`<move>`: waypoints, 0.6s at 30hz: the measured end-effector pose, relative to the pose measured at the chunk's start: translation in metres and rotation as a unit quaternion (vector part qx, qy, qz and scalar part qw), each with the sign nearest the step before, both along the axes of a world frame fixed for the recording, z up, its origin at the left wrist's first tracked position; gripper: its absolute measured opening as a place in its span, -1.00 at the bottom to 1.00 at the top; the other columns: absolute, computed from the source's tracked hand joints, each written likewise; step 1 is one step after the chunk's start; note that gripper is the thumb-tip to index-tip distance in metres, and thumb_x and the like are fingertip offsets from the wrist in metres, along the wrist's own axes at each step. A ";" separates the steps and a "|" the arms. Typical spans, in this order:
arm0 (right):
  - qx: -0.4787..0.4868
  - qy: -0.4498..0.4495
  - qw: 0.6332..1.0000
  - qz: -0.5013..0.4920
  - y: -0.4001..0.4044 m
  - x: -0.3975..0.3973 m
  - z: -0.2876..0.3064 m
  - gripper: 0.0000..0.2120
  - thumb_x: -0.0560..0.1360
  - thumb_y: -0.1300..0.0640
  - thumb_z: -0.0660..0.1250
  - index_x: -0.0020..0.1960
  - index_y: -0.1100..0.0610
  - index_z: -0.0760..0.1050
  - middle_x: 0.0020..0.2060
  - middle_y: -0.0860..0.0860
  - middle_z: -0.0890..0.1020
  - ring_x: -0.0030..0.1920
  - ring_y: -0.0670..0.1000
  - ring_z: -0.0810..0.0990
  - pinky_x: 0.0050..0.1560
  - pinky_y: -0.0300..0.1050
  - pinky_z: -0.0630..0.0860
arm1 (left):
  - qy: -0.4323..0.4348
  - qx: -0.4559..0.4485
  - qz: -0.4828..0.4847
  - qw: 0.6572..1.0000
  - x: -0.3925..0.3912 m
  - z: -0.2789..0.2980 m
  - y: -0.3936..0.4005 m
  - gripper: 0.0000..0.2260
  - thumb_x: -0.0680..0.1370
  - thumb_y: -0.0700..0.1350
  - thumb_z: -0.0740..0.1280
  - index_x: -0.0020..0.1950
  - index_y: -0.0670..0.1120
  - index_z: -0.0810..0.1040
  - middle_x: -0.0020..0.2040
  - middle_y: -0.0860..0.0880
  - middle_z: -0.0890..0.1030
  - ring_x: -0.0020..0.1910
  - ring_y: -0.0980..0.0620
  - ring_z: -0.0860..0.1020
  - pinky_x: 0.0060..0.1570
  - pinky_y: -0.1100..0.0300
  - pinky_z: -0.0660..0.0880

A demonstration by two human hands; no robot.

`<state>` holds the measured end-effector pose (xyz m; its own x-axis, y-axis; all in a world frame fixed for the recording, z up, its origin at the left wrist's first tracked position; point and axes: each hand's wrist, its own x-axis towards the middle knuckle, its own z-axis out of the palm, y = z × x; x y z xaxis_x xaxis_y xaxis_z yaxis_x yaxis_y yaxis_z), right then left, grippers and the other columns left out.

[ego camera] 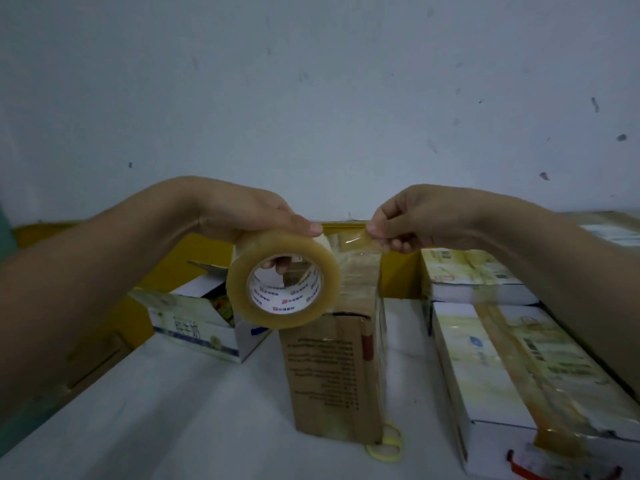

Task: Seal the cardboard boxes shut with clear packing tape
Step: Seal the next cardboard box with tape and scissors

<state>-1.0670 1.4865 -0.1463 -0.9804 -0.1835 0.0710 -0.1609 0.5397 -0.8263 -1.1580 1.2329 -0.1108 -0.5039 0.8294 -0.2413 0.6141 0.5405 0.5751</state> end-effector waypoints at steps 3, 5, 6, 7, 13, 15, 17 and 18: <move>0.056 -0.029 0.998 -0.011 0.006 0.000 -0.001 -0.81 0.54 0.13 0.38 -0.21 0.20 0.58 -0.40 -0.01 0.56 -0.40 -0.11 0.46 -0.35 -0.29 0.46 | 0.007 -0.038 0.003 0.999 -0.007 -0.004 -0.009 -0.50 0.50 0.36 0.30 -0.18 -0.06 0.72 -0.20 -0.15 0.67 -0.25 -0.03 0.62 -0.09 0.05 0.56; 0.080 -0.052 0.995 -0.021 0.017 0.002 -0.003 -0.79 0.51 0.08 0.38 -0.20 0.21 0.57 -0.41 0.01 0.53 -0.40 -0.09 0.44 -0.30 -0.24 0.45 | 0.032 -0.059 0.035 0.997 -0.016 -0.005 -0.019 -0.43 0.40 0.40 0.33 -0.15 -0.11 0.71 -0.19 -0.16 0.68 -0.25 -0.05 0.63 -0.09 0.07 0.58; 0.075 -0.070 0.994 -0.025 0.023 0.003 -0.006 -0.79 0.50 0.07 0.38 -0.21 0.21 0.56 -0.41 0.03 0.51 -0.40 -0.08 0.43 -0.29 -0.22 0.43 | 0.049 -0.068 0.049 0.995 -0.023 -0.008 -0.025 -0.43 0.35 0.42 0.34 -0.19 -0.10 0.71 -0.22 -0.14 0.68 -0.28 -0.02 0.62 -0.11 0.10 0.56; 0.065 -0.088 0.994 -0.027 0.028 0.003 -0.011 -0.78 0.50 0.08 0.38 -0.23 0.21 0.55 -0.41 0.03 0.50 -0.41 -0.08 0.41 -0.30 -0.22 0.40 | 0.073 -0.081 0.070 0.992 -0.030 -0.011 -0.030 -0.44 0.31 0.45 0.35 -0.24 -0.05 0.69 -0.27 -0.09 0.66 -0.33 0.02 0.60 -0.15 0.13 0.54; 0.073 -0.148 0.986 -0.026 0.031 -0.007 -0.045 -0.75 0.61 0.13 0.29 -0.22 0.20 0.46 -0.45 -0.02 0.39 -0.43 -0.08 0.32 -0.27 -0.19 0.31 | 0.181 -0.195 0.126 0.956 -0.068 -0.023 -0.026 -0.27 0.16 0.59 0.33 -0.11 -0.03 0.71 -0.21 0.00 0.73 -0.26 0.06 0.69 -0.13 0.20 0.59; 0.087 -0.156 0.983 -0.039 0.035 -0.009 -0.049 -0.76 0.61 0.10 0.29 -0.18 0.20 0.44 -0.43 -0.03 0.40 -0.41 -0.08 0.32 -0.26 -0.19 0.35 | 0.201 -0.234 0.127 0.943 -0.076 -0.025 -0.011 -0.28 0.22 0.60 0.32 -0.09 -0.02 0.71 -0.19 0.02 0.73 -0.22 0.08 0.69 -0.10 0.20 0.60; 0.101 -0.166 0.980 -0.052 0.038 -0.010 -0.053 -0.79 0.60 0.08 0.30 -0.10 0.23 0.48 -0.35 0.01 0.45 -0.35 -0.07 0.37 -0.24 -0.20 0.41 | 0.238 -0.294 0.127 0.917 -0.082 -0.029 0.004 -0.32 0.24 0.56 0.26 -0.07 0.01 0.70 -0.14 0.04 0.70 -0.16 0.10 0.66 -0.02 0.18 0.57; 0.103 -0.169 0.978 -0.058 0.039 -0.012 -0.057 -0.79 0.59 0.08 0.31 -0.07 0.24 0.50 -0.32 0.02 0.47 -0.33 -0.07 0.38 -0.24 -0.20 0.43 | 0.249 -0.317 0.129 0.906 -0.084 -0.032 0.008 -0.30 0.23 0.56 0.24 -0.03 0.01 0.69 -0.09 0.05 0.69 -0.12 0.11 0.63 0.02 0.17 0.55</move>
<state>-1.0794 1.5258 -0.2032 -0.9564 -0.0449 -0.2884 0.1760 0.6994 -0.6927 -1.2421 1.2412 -0.1428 -0.8385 0.4434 -0.3166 0.5187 0.8276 -0.2146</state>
